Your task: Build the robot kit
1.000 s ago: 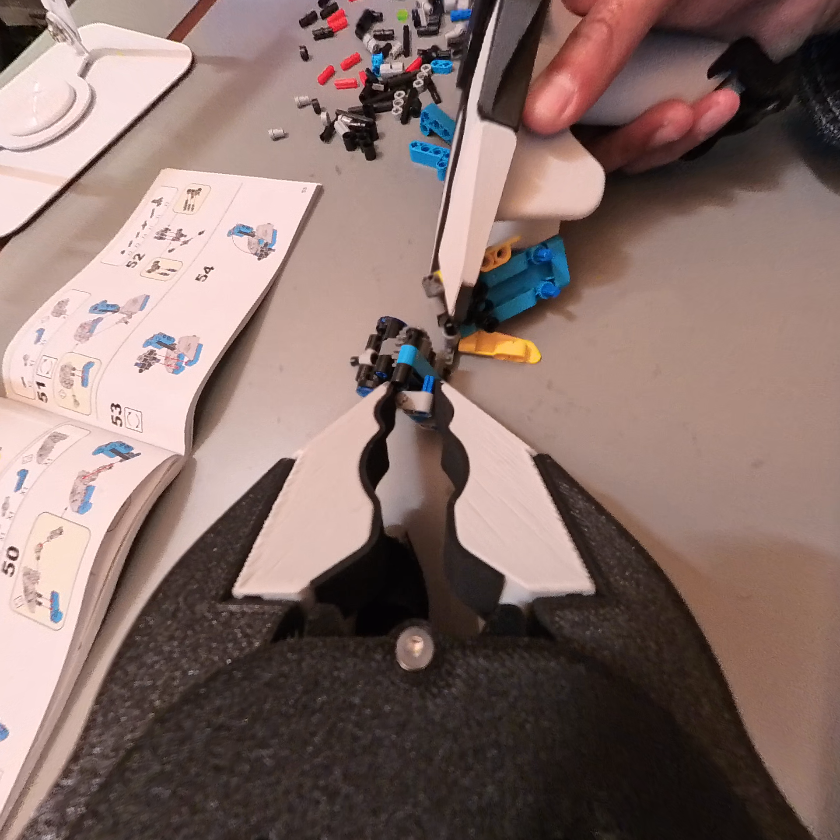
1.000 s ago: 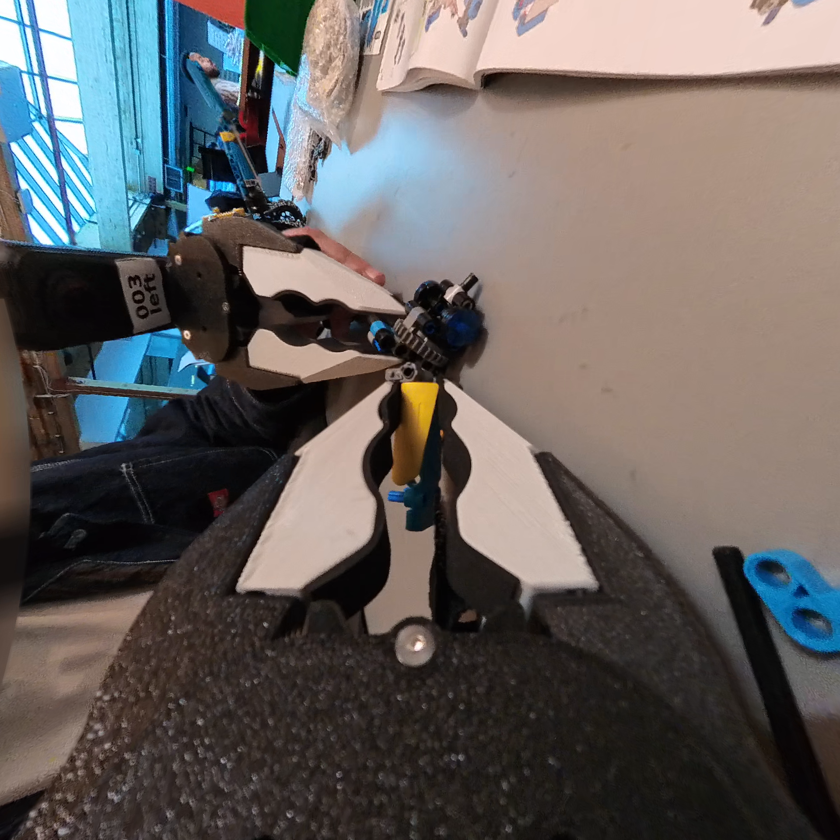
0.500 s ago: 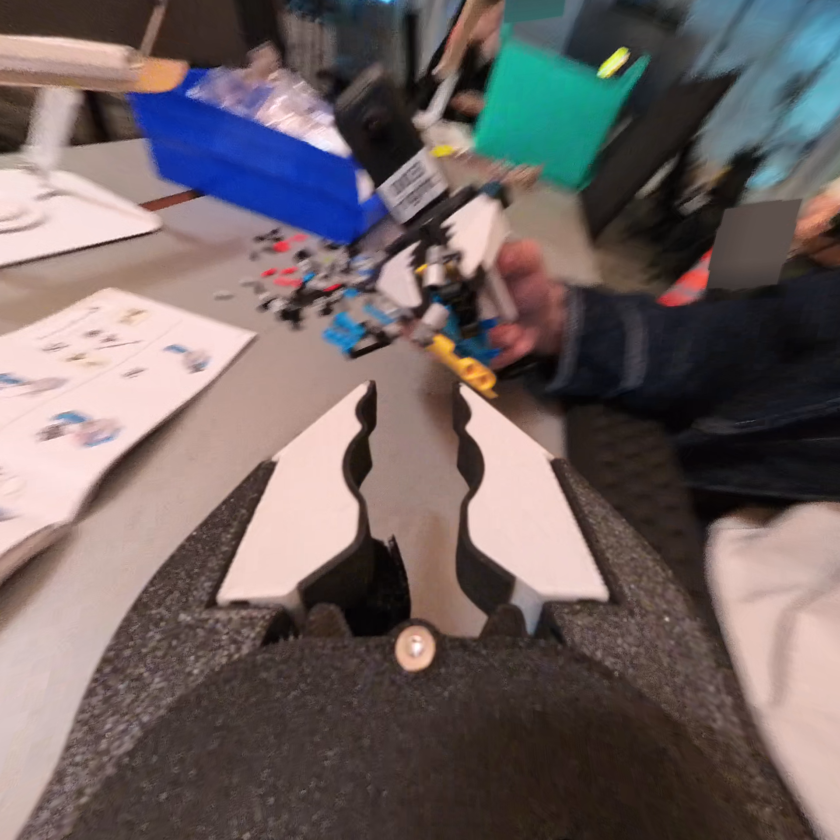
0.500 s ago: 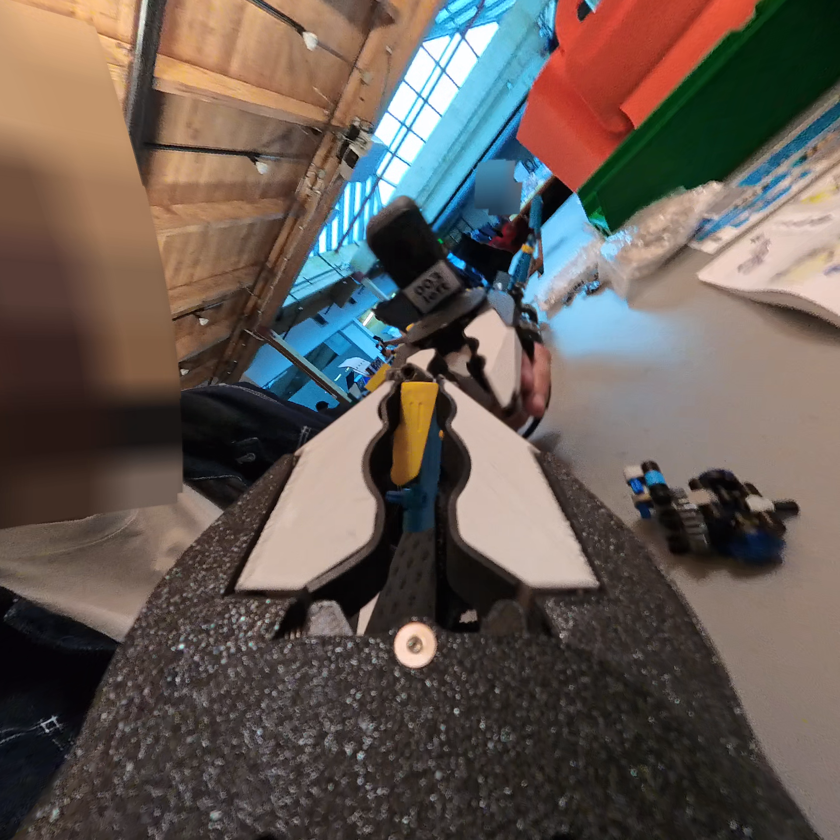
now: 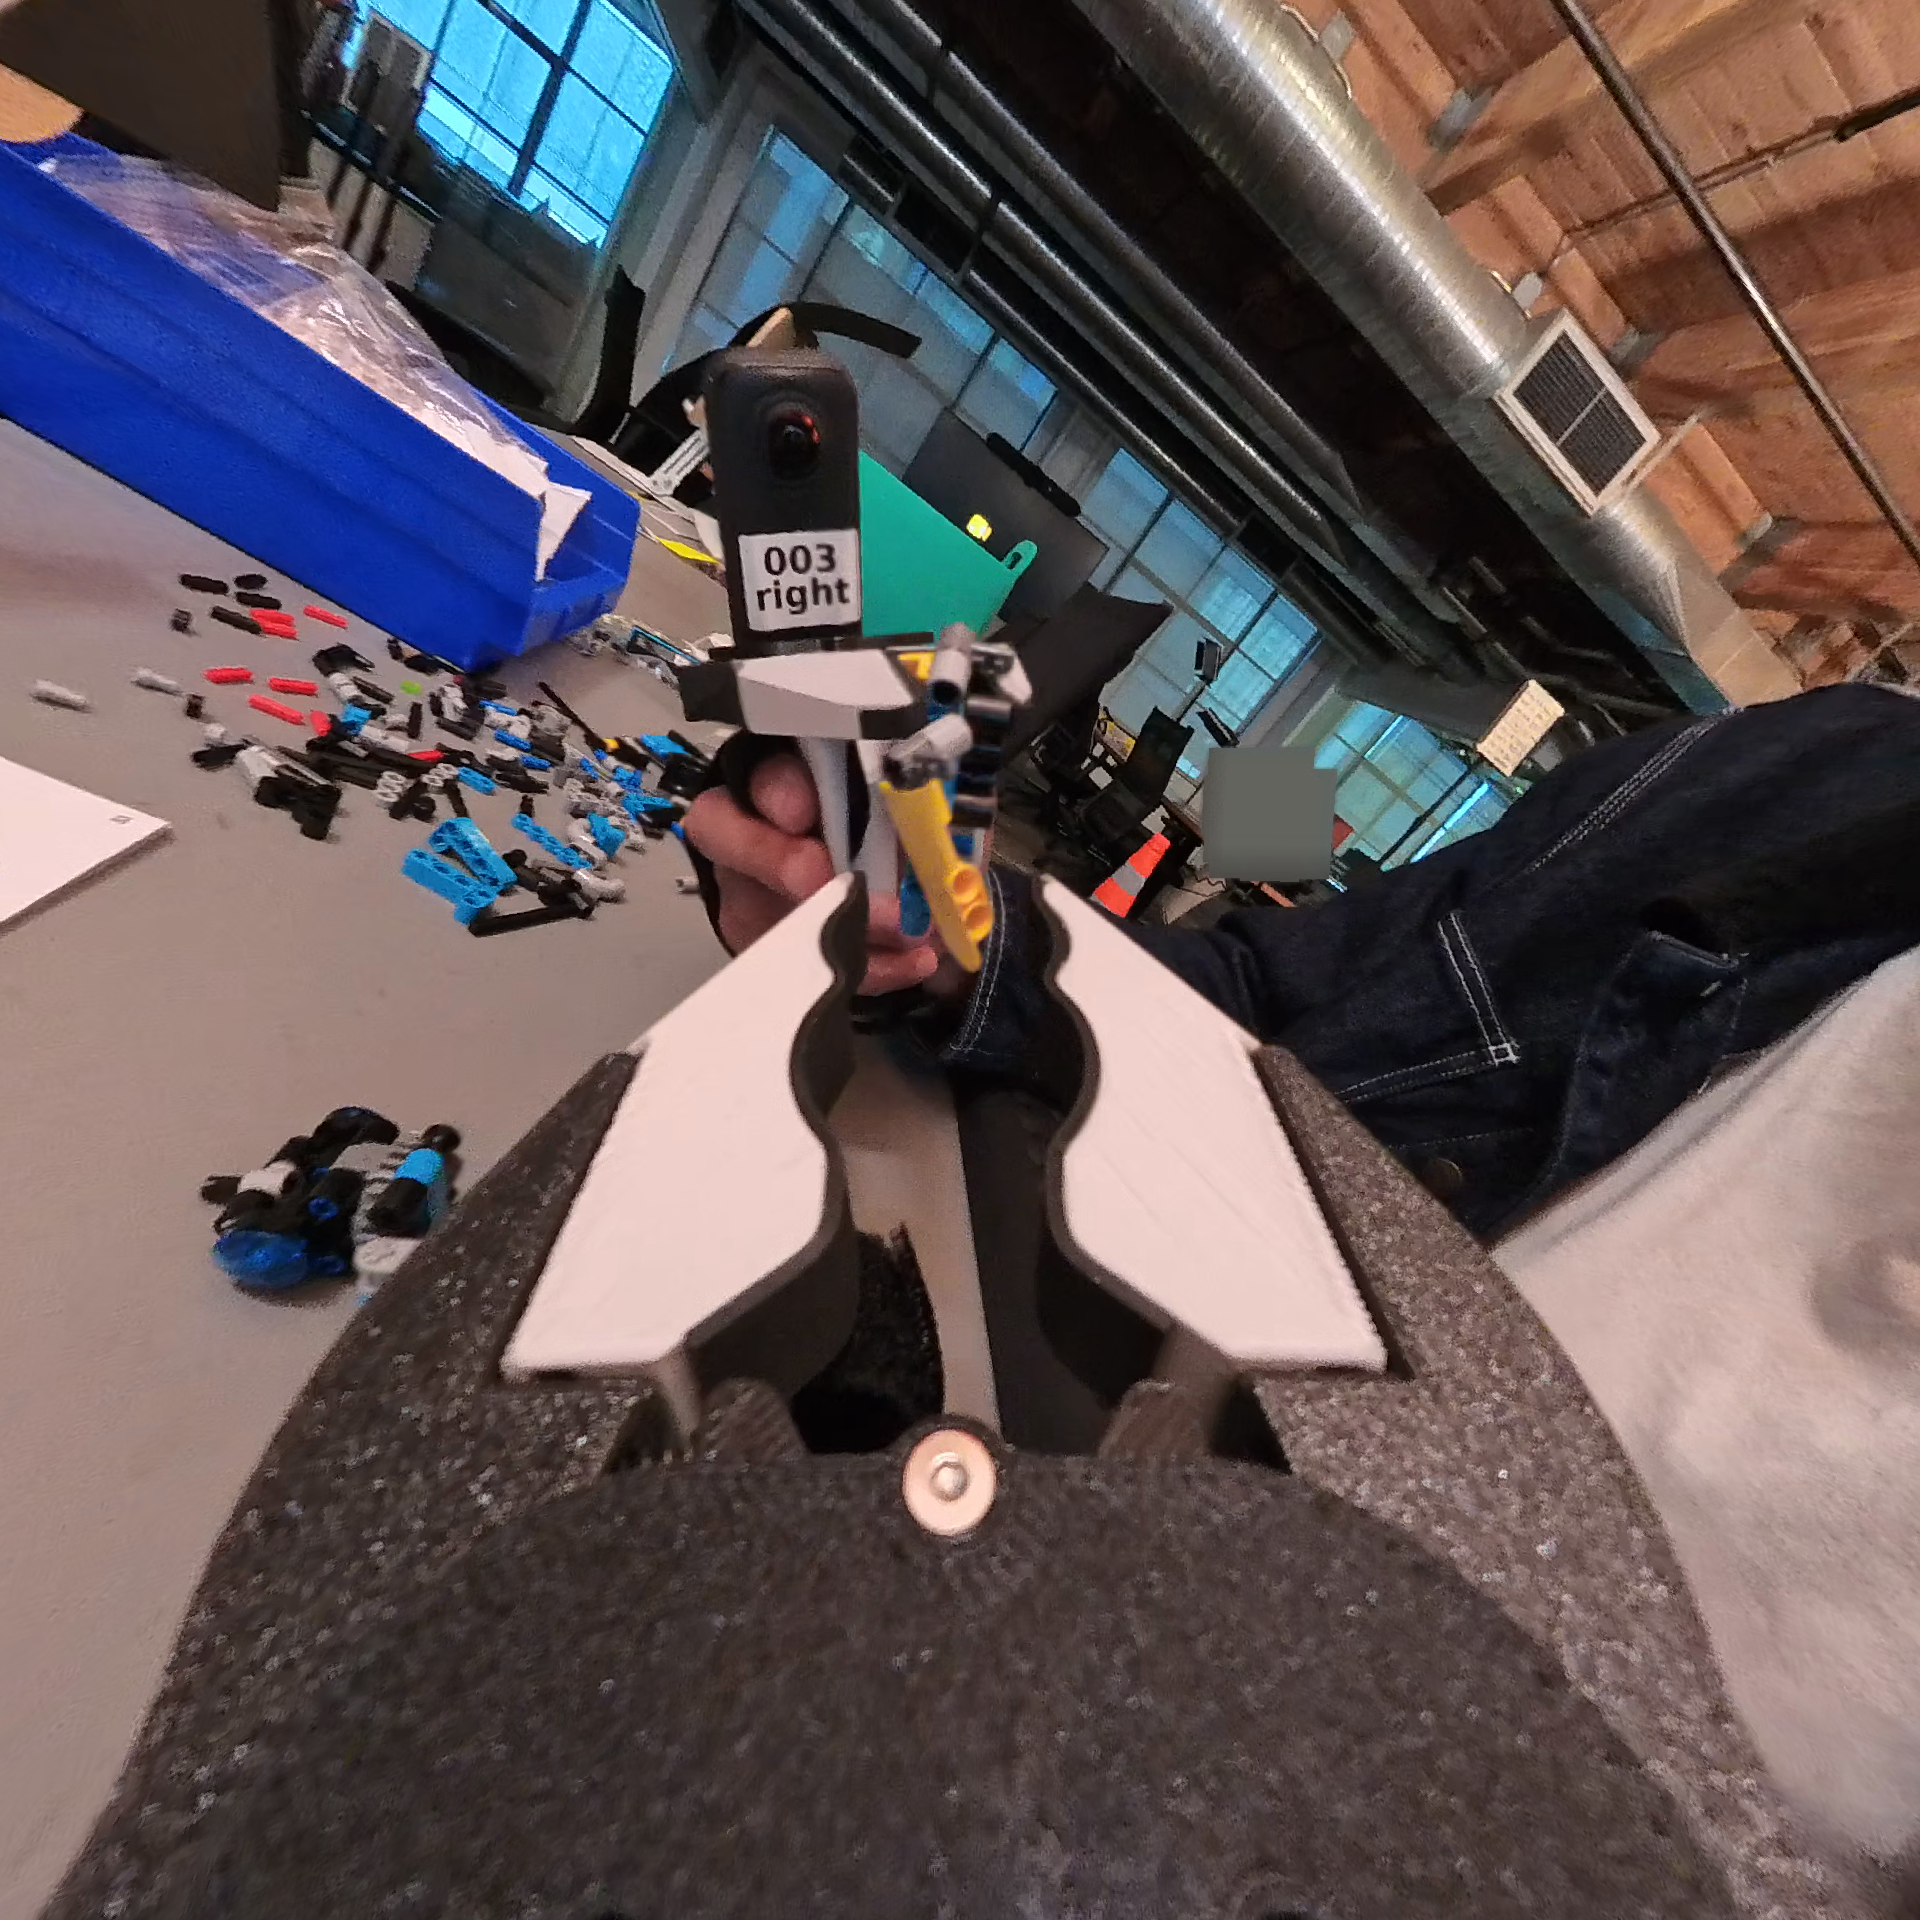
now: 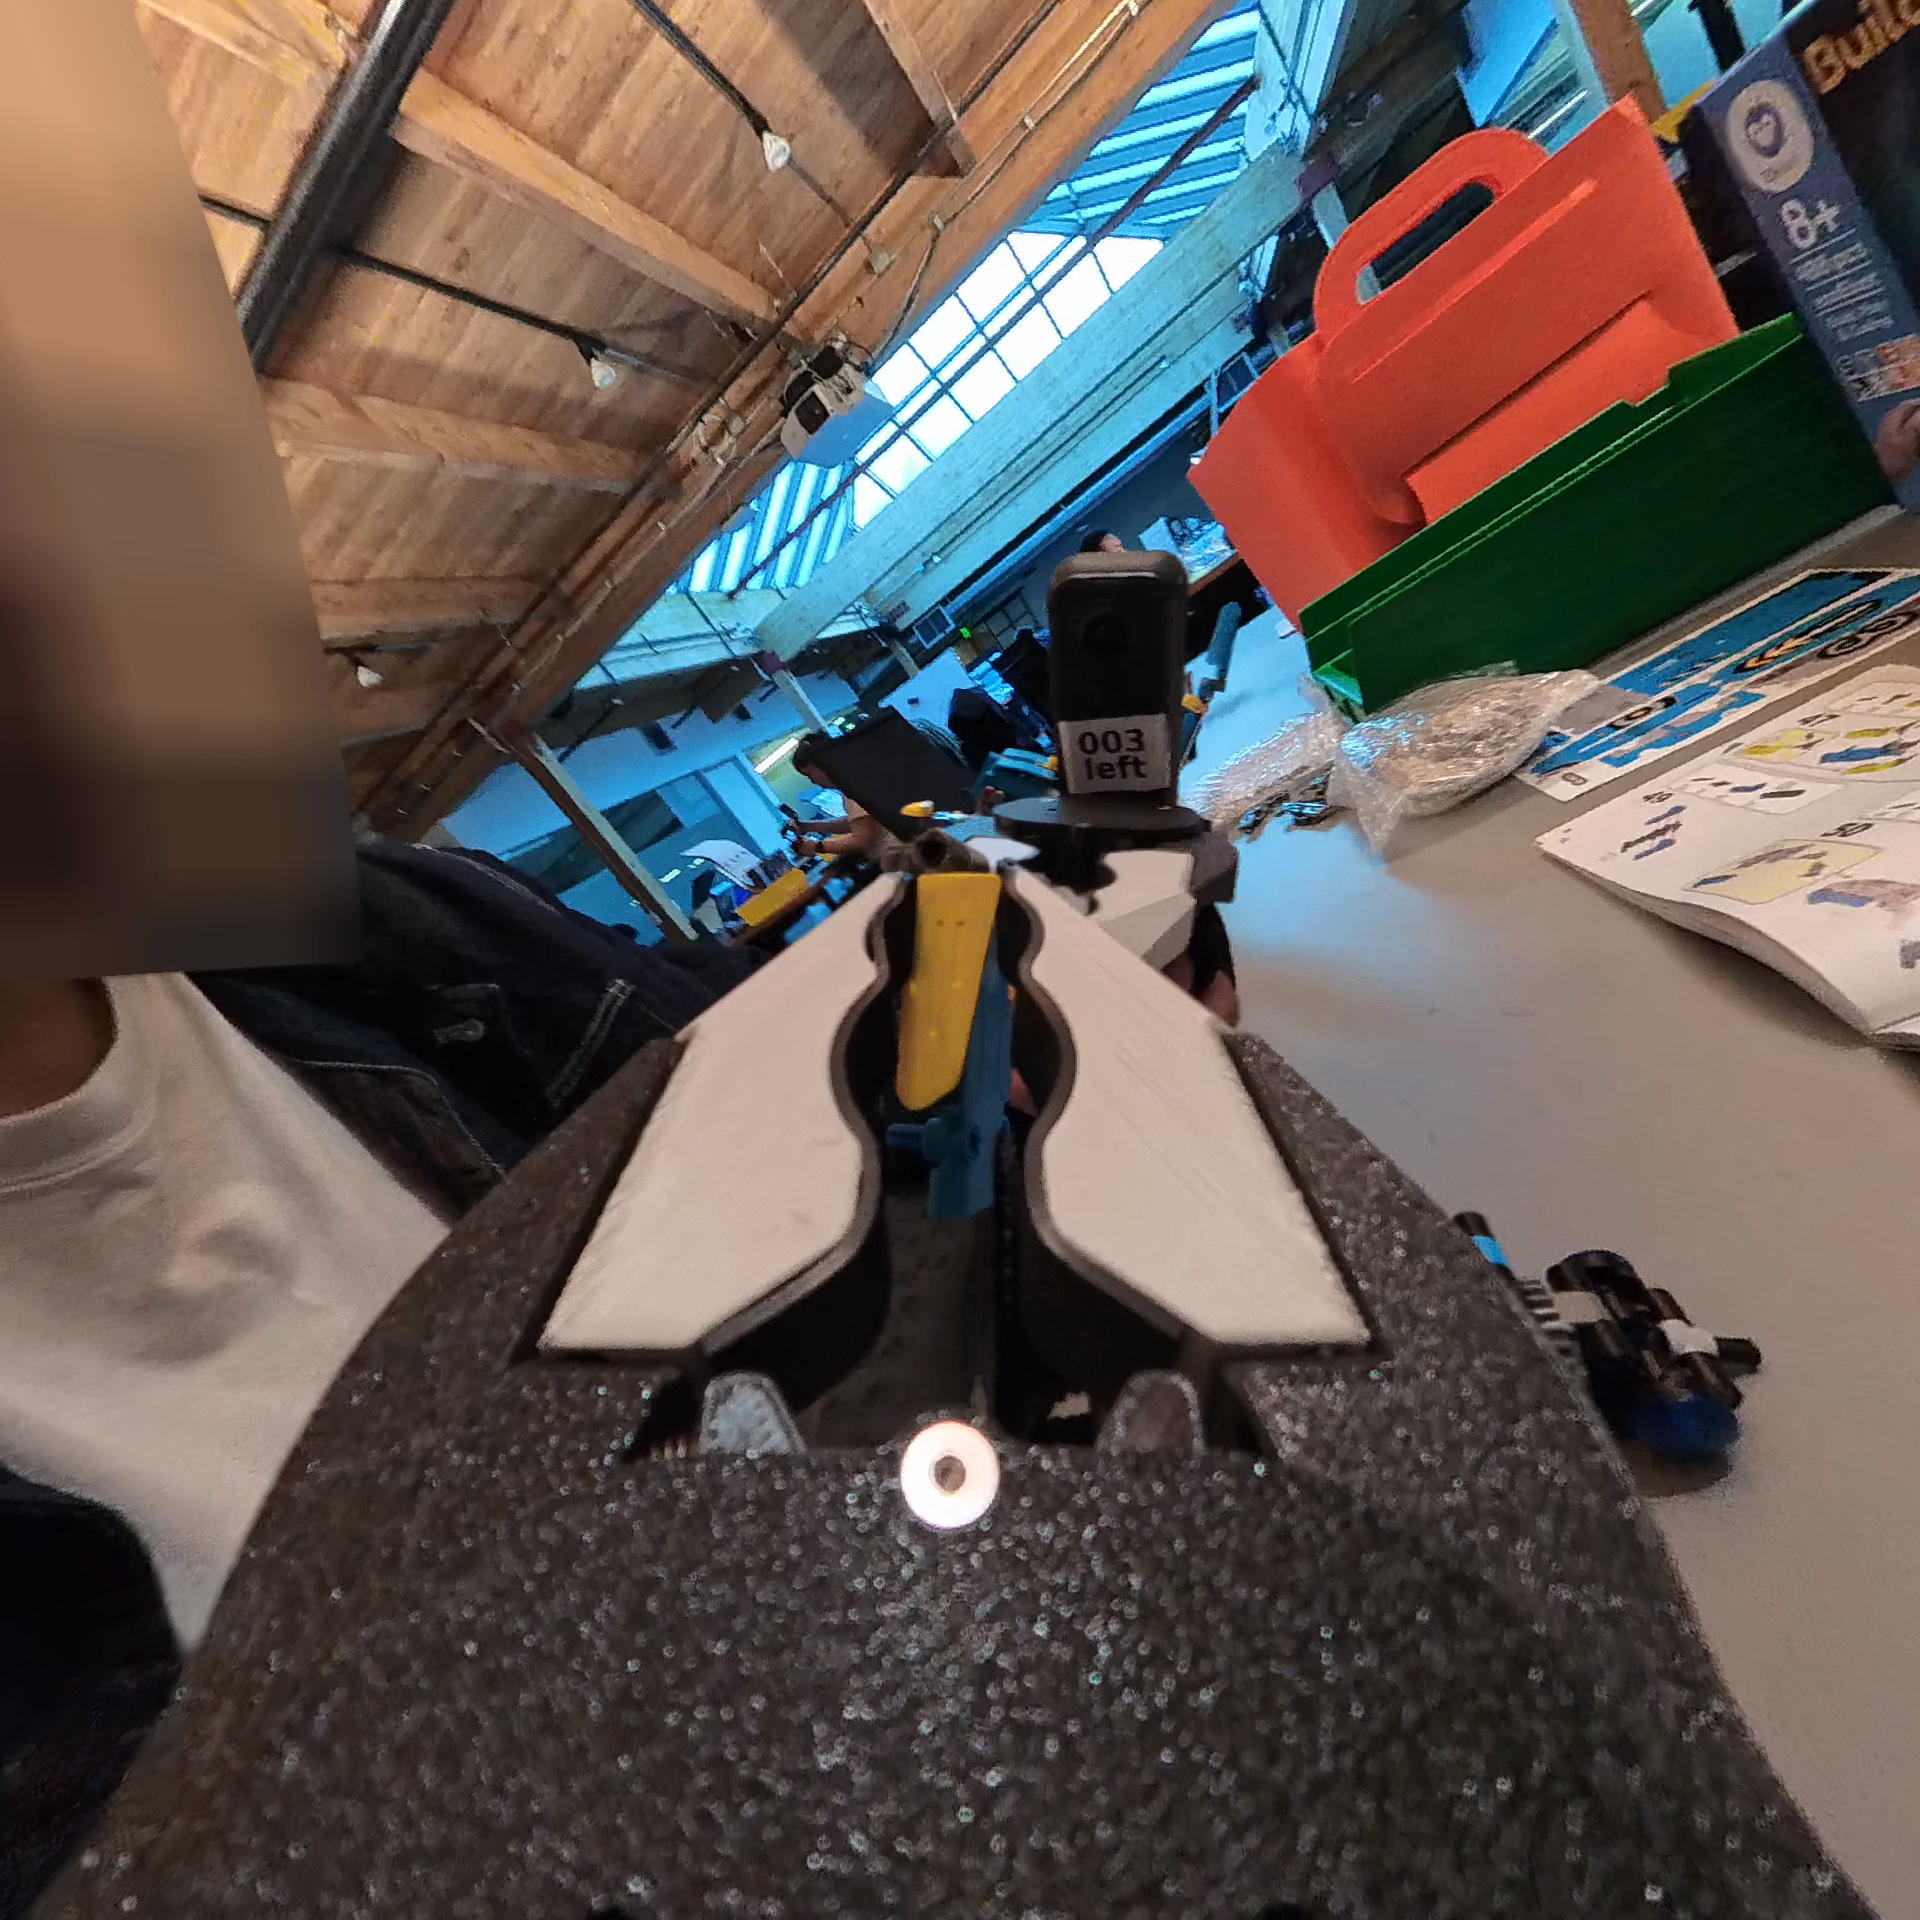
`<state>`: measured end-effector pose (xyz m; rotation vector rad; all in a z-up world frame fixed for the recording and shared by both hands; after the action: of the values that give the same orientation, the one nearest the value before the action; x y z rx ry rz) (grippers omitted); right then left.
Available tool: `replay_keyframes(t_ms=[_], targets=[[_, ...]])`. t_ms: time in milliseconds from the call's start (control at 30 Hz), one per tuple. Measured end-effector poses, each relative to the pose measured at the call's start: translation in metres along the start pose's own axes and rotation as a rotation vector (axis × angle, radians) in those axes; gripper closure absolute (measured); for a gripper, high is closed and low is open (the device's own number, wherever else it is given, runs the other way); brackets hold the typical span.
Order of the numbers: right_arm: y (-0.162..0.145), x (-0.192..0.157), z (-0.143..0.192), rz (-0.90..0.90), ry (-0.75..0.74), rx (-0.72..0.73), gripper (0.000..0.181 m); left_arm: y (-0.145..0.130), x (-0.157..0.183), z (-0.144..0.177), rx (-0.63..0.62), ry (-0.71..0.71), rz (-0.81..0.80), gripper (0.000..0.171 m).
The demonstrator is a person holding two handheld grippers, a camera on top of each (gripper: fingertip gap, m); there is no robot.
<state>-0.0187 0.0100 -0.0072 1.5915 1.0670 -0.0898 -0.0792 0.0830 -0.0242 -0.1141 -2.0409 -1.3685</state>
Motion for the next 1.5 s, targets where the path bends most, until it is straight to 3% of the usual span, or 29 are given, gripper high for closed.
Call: replay_keyframes(t_ms=[67, 433, 567, 667, 900, 1133, 1267, 1367, 1500], targets=[[-0.002, -0.001, -0.003, 0.012, 0.003, -0.012, 0.166, -0.003, 0.001, -0.002, -0.021, 0.017, -0.043, 0.157], [-0.008, 0.008, 0.001, 0.435, -0.275, -0.134, 0.165, 0.002, -0.021, 0.01, -0.032, 0.26, -0.172, 0.164], [-0.009, 0.015, 0.001, 0.509, -0.362, -0.164, 0.153, 0.004, -0.029, 0.013, -0.03, 0.368, -0.238, 0.165], [-0.009, 0.024, 0.001, 0.567, -0.476, -0.177, 0.158, 0.003, -0.034, 0.012, -0.022, 0.459, -0.305, 0.165], [-0.001, 0.028, -0.002, 0.32, -0.496, -0.022, 0.165, 0.012, -0.028, 0.005, 0.012, 0.676, -0.625, 0.164], [-0.002, 0.036, -0.002, 0.073, -0.458, 0.118, 0.165, 0.009, -0.026, 0.001, -0.068, 0.859, -0.925, 0.163], [-0.002, 0.04, 0.003, -0.038, -0.405, 0.161, 0.166, 0.007, -0.027, -0.003, -0.089, 0.898, -1.014, 0.162], [0.004, 0.04, 0.01, -0.038, -0.351, 0.121, 0.166, 0.007, -0.026, -0.003, -0.07, 0.784, -0.89, 0.158], [0.008, 0.026, 0.014, -0.02, -0.233, 0.056, 0.165, 0.013, -0.022, 0.007, 0.035, 0.491, -0.439, 0.131]])
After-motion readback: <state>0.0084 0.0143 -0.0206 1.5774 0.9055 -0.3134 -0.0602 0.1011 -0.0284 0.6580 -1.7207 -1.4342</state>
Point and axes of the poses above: each gripper's, where its closed fingertips meet, z back along the fingers, y out of its top, x = y × z across the jaws, the point moved 5 cm from there along z, back along the fingers, and after that the axes turned 7 degrees about x, right-handed, at the moved point
